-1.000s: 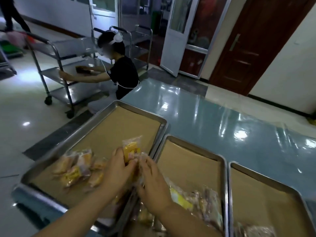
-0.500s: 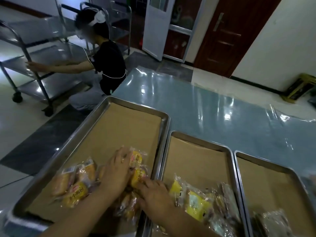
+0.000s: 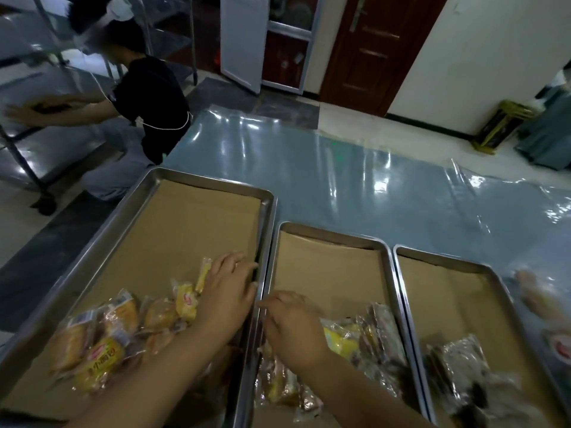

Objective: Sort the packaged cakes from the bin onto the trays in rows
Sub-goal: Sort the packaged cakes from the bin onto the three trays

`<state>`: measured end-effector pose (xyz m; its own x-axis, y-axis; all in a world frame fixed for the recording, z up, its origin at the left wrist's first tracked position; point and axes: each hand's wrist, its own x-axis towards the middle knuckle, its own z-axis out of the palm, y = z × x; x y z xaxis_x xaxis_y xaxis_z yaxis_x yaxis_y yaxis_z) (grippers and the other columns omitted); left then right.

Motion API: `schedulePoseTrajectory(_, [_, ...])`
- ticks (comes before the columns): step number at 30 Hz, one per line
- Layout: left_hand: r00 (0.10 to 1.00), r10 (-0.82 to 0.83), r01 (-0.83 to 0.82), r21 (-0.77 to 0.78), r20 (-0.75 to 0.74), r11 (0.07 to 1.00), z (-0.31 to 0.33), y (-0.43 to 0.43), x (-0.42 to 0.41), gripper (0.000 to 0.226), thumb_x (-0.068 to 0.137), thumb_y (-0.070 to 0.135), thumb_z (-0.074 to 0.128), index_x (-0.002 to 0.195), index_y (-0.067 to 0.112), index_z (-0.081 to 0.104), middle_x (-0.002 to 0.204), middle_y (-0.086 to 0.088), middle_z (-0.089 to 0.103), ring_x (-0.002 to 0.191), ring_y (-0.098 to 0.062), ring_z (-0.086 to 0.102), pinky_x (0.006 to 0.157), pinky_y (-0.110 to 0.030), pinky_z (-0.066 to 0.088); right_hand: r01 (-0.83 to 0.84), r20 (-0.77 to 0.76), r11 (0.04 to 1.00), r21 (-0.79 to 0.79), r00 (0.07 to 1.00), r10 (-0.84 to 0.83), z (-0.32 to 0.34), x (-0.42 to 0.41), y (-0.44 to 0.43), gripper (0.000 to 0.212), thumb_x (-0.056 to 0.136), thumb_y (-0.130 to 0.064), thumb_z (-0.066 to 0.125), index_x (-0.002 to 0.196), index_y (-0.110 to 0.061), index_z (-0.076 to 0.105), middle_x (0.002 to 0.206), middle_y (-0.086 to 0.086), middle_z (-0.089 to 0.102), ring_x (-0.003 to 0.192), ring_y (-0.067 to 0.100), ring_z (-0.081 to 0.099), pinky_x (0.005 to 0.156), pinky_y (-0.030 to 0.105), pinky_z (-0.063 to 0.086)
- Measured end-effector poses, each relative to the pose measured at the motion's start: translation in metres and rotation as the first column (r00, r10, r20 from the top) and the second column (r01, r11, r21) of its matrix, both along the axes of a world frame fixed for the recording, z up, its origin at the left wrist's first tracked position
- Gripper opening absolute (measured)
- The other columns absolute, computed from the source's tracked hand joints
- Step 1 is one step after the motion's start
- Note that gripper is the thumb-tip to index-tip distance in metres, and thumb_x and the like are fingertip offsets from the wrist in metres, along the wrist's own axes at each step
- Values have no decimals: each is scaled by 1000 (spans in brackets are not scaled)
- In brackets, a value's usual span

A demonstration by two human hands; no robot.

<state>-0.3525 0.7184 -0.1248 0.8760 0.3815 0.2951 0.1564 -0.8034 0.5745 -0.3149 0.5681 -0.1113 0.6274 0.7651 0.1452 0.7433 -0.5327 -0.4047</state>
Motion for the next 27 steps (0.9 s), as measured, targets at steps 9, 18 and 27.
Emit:
schedulePoseTrajectory(9, [967,-242,253,-178,79,951,62,-140,58,31,86,13,58,115,24,60,121,7,53,91,-3,55,78,-27,47,244,100,955,167,960,-263,55,44,-137,27,80,-9,57,103,-12,70,102,4,68,96,25,61,88,35,43])
schedulePoseTrajectory(18, [870,-439,485,-229,223,844,99,-352,93,30,85,15,61,111,30,59,107,15,51,90,5,51,72,-14,44,515,161,796,318,798,-581,105,57,-372,20,79,-11,58,93,-19,71,92,-3,69,85,13,59,76,26,45])
schedulePoseTrajectory(27, [760,-555,642,-258,340,722,112,-561,120,31,79,10,62,105,26,62,118,9,52,92,-8,57,78,-31,51,558,293,766,320,711,-640,123,56,-571,16,70,2,61,75,-9,71,76,3,68,69,26,63,61,39,51])
